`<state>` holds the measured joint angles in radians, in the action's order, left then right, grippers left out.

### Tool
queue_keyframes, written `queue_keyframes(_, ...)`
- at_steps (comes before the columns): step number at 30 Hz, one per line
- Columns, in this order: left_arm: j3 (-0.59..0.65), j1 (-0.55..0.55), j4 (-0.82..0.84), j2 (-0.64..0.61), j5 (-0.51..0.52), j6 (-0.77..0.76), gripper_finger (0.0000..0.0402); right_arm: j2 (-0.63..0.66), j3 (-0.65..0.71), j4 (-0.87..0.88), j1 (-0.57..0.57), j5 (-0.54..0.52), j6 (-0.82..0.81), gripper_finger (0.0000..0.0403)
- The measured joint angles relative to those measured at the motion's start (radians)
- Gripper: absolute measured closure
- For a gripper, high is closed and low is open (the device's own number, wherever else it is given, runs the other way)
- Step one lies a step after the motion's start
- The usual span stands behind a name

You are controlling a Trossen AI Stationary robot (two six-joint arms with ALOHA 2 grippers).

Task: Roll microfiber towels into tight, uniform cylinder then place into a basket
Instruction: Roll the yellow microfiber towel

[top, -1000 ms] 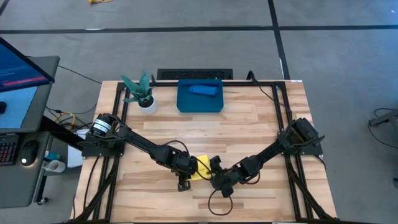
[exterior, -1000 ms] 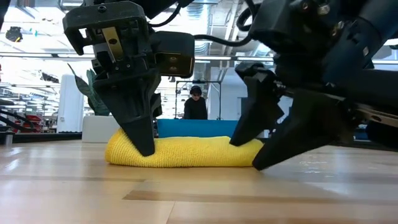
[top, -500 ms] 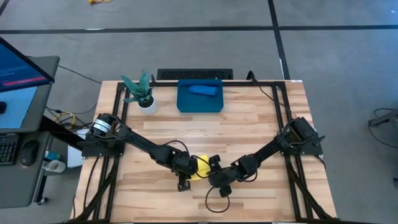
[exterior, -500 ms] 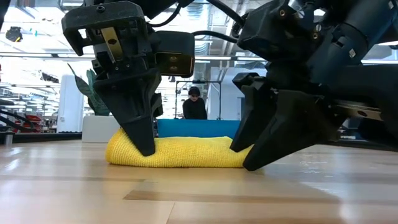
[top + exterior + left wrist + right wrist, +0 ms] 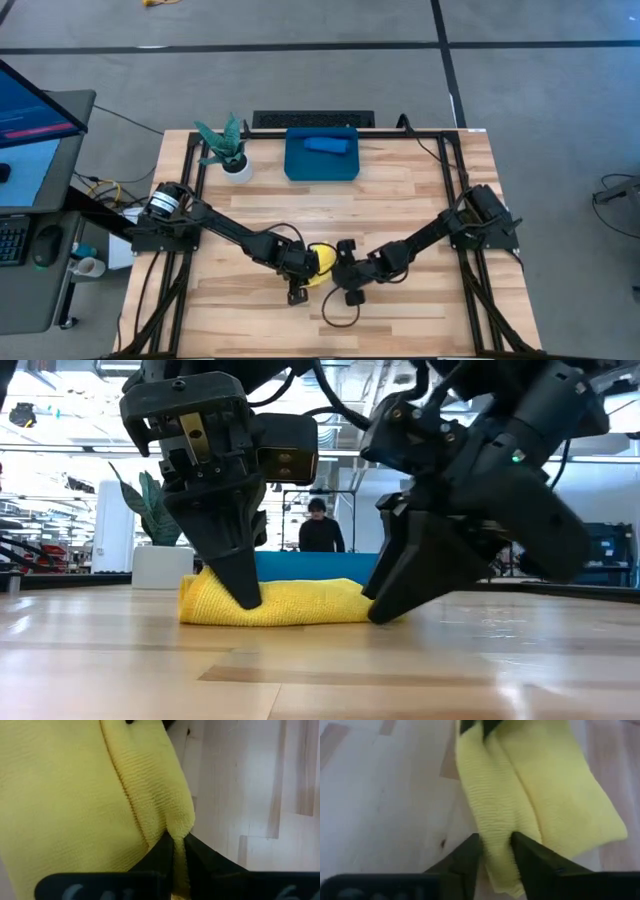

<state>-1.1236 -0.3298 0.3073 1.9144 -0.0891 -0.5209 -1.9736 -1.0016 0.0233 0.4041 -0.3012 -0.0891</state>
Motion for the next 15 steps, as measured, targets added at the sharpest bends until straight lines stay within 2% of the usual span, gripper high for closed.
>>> queue_keyframes(5,0.0,-0.002,0.005,-0.007,0.003,0.023,0.0381,0.004,0.0,0.01,-0.021,0.044,-0.066,0.0347)
queue_keyframes(8,0.002,-0.003,0.033,-0.027,0.026,0.03,0.0381,0.005,-0.001,0.007,-0.022,0.077,-0.075,0.0384)
queue_keyframes(11,0.002,-0.008,0.066,-0.054,0.063,0.031,0.0381,0.009,-0.002,0.004,-0.02,0.123,-0.135,0.0388)
queue_keyframes(15,0.002,-0.016,0.094,-0.077,0.094,0.031,0.0381,0.027,-0.001,-0.014,-0.023,0.271,-0.291,0.0373)
